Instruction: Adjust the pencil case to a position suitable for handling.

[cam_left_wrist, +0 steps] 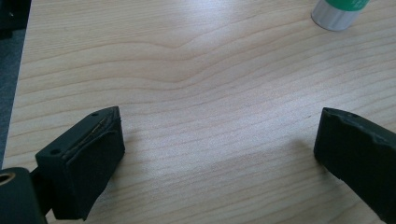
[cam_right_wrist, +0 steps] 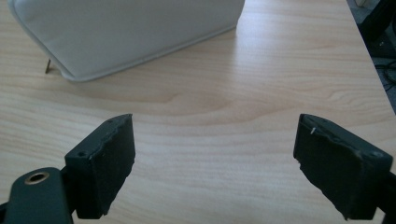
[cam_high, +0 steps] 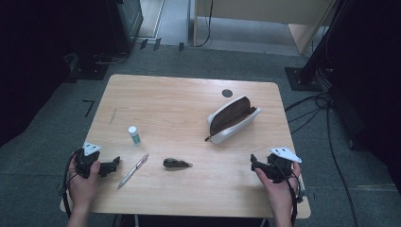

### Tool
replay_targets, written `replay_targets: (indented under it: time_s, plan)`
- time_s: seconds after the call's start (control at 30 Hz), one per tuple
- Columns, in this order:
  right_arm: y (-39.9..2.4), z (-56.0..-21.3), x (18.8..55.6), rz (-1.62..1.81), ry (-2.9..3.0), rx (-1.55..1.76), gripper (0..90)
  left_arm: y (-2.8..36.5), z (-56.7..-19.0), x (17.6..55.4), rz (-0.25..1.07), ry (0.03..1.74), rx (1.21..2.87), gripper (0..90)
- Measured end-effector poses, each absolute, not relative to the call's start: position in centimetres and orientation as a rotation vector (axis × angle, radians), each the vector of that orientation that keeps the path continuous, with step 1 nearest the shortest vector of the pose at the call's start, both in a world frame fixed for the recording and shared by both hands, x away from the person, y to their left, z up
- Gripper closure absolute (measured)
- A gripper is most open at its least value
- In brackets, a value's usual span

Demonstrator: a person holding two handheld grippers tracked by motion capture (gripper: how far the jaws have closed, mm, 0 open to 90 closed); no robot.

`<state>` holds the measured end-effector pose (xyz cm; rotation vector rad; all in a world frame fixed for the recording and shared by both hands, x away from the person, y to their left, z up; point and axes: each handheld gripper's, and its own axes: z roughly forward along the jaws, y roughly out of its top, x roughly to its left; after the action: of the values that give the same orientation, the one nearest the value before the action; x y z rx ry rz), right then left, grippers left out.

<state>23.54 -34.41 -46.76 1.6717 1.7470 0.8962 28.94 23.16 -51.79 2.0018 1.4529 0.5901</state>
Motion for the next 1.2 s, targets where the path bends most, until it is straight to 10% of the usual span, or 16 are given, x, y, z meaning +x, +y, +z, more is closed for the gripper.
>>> replay_targets:
  time_s: [1.2]
  plan:
    - [-28.5,-41.8,29.2,0.988,1.676,1.729,0.0,23.1,-51.8,28.9,0.591,1.454,1.996,1.7]
